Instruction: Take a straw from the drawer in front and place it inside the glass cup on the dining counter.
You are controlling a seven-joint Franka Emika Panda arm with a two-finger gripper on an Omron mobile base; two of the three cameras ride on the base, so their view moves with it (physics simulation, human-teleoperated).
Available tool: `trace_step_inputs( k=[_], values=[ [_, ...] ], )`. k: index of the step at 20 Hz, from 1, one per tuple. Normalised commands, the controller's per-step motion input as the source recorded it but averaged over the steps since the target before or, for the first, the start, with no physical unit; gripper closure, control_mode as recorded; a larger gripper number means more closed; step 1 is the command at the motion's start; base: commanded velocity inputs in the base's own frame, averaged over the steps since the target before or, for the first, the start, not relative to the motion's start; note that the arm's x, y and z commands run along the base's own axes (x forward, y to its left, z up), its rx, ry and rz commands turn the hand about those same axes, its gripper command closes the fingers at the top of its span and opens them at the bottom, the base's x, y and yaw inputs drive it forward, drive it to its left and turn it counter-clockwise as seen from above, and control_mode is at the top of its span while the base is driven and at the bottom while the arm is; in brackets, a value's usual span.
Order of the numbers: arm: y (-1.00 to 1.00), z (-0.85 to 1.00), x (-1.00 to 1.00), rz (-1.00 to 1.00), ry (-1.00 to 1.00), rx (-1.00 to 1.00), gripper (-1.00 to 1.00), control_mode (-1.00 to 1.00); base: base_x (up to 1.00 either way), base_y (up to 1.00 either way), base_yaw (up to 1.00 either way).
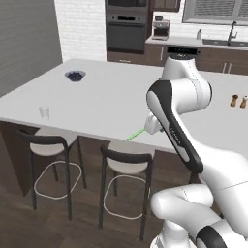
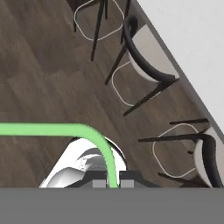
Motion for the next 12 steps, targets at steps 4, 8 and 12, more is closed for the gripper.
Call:
trace_step_inputs(
  k=[4, 8, 12],
  values=[
    [0.0, 0.0, 0.0, 0.0, 0.0, 0.0, 1.0, 1.0, 0.39, 1.0, -0.19],
    [0.0, 0.0, 0.0, 0.0, 0.0, 0.0, 1.0, 1.0, 0.28, 1.0, -0.21],
    [0.0, 0.0, 0.0, 0.0, 0.0, 0.0, 1.0, 1.0, 0.34, 0.94, -0.24]
  ],
)
